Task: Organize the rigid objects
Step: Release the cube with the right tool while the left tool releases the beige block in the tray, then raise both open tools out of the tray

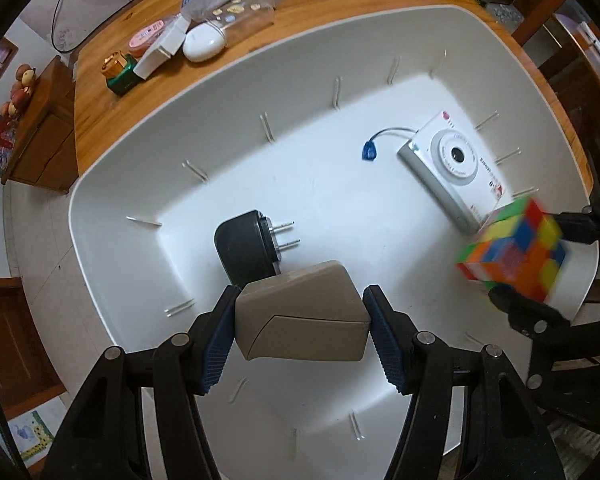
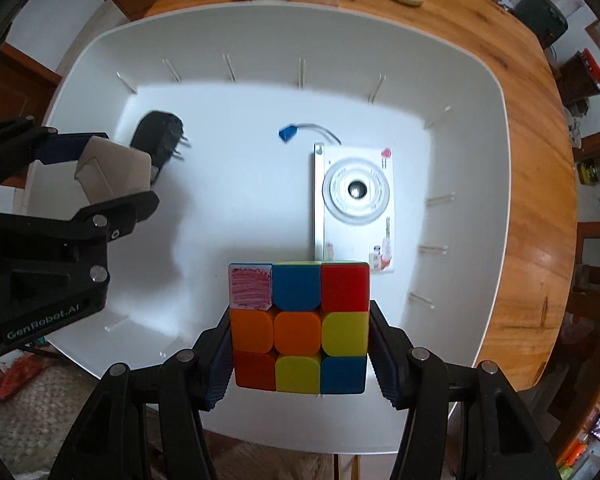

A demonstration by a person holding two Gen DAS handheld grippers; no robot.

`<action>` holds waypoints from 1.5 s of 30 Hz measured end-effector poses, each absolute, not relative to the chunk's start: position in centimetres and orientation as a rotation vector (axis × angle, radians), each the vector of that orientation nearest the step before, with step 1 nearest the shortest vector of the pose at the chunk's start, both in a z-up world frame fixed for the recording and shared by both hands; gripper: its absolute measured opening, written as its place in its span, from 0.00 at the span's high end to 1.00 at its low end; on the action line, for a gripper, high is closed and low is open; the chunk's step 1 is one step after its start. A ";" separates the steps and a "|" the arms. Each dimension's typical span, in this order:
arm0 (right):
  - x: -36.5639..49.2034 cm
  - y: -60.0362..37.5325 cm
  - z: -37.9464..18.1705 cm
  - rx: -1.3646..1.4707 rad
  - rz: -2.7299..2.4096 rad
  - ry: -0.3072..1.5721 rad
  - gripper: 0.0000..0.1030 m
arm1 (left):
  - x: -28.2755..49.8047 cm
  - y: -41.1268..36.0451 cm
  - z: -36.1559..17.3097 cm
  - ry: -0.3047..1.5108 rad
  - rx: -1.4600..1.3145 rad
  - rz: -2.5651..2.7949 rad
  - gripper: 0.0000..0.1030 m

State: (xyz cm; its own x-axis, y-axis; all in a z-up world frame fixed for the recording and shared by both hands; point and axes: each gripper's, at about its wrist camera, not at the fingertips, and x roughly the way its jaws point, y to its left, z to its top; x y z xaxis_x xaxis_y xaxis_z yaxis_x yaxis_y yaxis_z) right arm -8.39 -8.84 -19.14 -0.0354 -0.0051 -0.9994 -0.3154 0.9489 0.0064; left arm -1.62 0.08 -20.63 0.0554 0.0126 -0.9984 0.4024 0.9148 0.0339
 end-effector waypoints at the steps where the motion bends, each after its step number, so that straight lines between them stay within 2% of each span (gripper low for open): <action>1: -8.4 -8.8 -19.1 -0.252 0.251 1.590 0.43 | -1.7 0.1 -20.8 1.499 0.342 -0.305 0.36; 3: -8.5 -8.7 -19.1 -0.261 0.250 1.592 0.41 | -1.9 0.2 -20.9 1.504 0.337 -0.302 0.36; 5: -8.6 -8.4 -19.1 -0.278 0.245 1.589 0.33 | -2.0 0.4 -21.0 1.512 0.328 -0.301 0.36; 7: -8.8 -8.2 -18.9 -0.294 0.245 1.582 0.32 | -2.0 0.6 -21.0 1.515 0.321 -0.296 0.34; 8: -8.8 -8.1 -18.8 -0.305 0.243 1.579 0.32 | -2.0 0.7 -20.9 1.513 0.318 -0.291 0.31; 10: -8.9 -8.0 -18.7 -0.318 0.240 1.574 0.32 | -1.8 1.0 -20.6 1.498 0.314 -0.285 0.18; 33: -9.3 -6.5 -15.4 -0.501 0.215 1.445 0.32 | -1.3 -0.2 -15.9 1.337 0.281 -0.289 0.18; 45: -7.9 -8.1 -12.5 -0.478 0.177 1.337 0.32 | -0.6 1.4 -12.0 1.239 0.215 -0.259 0.18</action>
